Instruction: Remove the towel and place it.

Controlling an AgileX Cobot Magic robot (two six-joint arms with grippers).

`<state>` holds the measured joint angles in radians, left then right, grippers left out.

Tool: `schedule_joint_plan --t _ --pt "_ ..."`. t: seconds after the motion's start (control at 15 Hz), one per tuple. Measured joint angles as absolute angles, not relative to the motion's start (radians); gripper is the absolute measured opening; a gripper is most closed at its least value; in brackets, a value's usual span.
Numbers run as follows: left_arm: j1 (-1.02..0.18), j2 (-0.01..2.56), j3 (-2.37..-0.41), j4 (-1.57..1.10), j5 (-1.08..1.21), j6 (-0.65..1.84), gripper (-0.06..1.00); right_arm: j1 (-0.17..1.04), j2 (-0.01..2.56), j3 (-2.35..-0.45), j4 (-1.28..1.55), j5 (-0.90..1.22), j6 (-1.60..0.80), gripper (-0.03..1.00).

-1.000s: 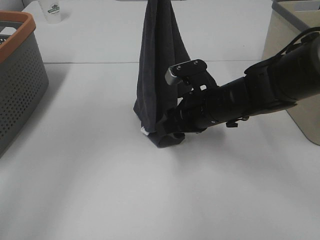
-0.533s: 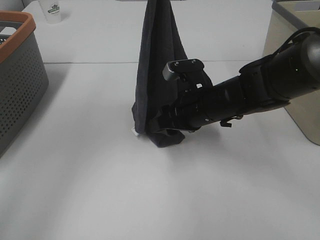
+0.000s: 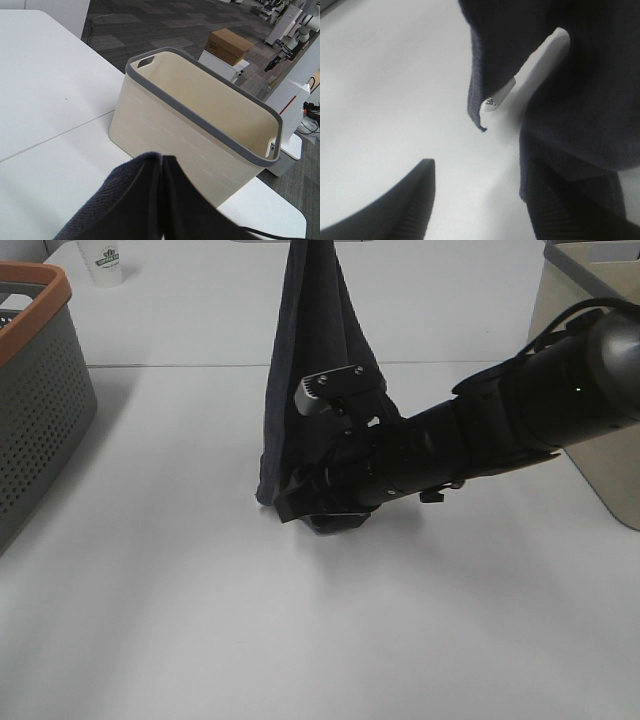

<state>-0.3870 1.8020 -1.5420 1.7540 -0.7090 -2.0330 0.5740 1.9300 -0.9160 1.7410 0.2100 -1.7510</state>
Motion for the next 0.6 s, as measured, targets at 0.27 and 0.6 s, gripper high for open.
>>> schedule_joint_plan --t 0.27,0.6 --pt "-0.387 1.802 -1.542 1.754 -0.709 -2.033 0.00 0.666 1.980 -1.051 1.741 0.131 -1.738 0.55" --pt "-0.387 1.802 -1.542 1.754 -0.709 -2.033 0.00 0.669 2.110 -1.141 1.741 0.061 -1.572 0.51"
